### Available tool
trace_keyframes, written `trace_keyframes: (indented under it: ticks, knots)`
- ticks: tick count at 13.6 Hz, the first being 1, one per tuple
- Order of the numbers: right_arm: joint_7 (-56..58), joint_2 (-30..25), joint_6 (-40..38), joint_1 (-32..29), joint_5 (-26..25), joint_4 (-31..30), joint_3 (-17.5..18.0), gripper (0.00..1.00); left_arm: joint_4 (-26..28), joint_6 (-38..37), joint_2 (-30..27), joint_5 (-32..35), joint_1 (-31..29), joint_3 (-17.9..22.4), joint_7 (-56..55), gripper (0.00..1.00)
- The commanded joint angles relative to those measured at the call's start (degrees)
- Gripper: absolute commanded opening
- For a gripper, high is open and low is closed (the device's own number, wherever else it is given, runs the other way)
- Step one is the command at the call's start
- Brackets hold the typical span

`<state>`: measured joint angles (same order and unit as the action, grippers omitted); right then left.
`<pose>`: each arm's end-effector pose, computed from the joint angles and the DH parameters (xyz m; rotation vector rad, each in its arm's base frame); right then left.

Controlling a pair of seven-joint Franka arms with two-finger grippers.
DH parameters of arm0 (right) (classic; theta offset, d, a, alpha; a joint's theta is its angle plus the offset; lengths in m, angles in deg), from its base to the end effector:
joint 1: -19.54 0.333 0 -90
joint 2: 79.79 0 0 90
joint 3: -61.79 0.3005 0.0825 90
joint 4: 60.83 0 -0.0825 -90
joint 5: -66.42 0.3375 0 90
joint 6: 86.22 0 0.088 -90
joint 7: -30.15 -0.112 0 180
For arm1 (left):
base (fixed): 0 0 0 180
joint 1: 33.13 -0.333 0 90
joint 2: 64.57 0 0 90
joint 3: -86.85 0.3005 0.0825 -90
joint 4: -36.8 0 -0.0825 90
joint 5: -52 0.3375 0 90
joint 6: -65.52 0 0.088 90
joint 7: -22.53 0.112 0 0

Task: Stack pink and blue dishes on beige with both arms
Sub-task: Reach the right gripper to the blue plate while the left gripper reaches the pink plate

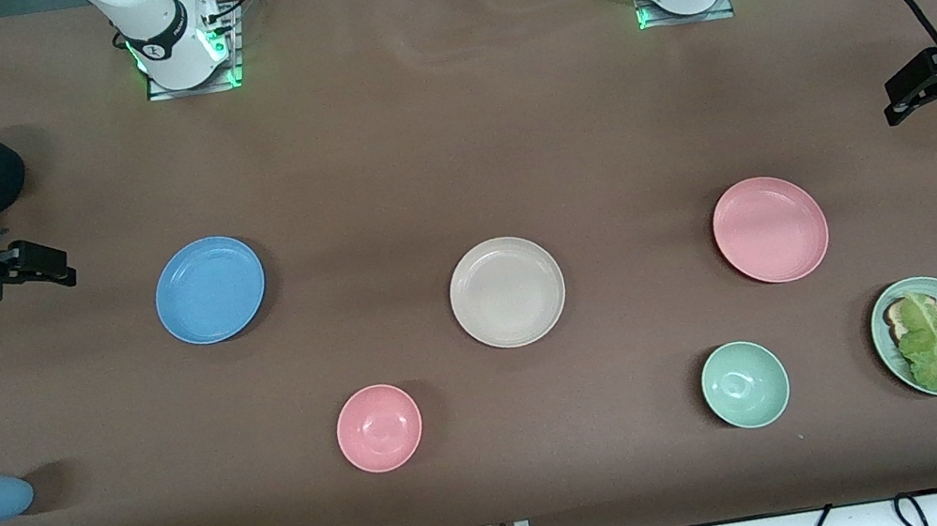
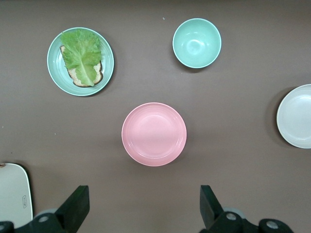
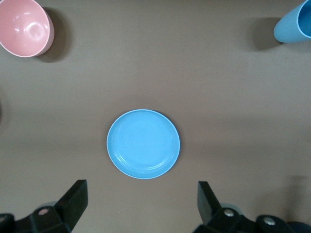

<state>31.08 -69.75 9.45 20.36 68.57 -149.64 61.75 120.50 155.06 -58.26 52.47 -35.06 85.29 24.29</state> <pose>0.5614 0.0115 0.5275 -3.1030 -0.0390 0.0861 0.5396 0.0053 0.5924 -3.1363 0.0378 0.0130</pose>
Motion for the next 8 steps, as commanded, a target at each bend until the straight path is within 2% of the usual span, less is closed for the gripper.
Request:
trace_keyframes:
  ticks: [1,5,8]
  knots:
    - [0.6,1.7,-0.3,-0.6,1.0,1.1,0.3,1.00,-1.5,-0.2,2.1,-0.1,-0.1,0.1,0.6,1.00]
    - [0.7,8.8,-0.6,-0.9,1.1,2.4,0.2,1.00,-2.3,1.8,4.4,-1.2,-0.3,0.0,1.2,1.00]
    - [0.4,9.0,-0.7,-0.7,0.5,2.6,0.2,1.00,-2.3,2.3,7.8,-0.6,-0.3,0.1,1.1,1.00]
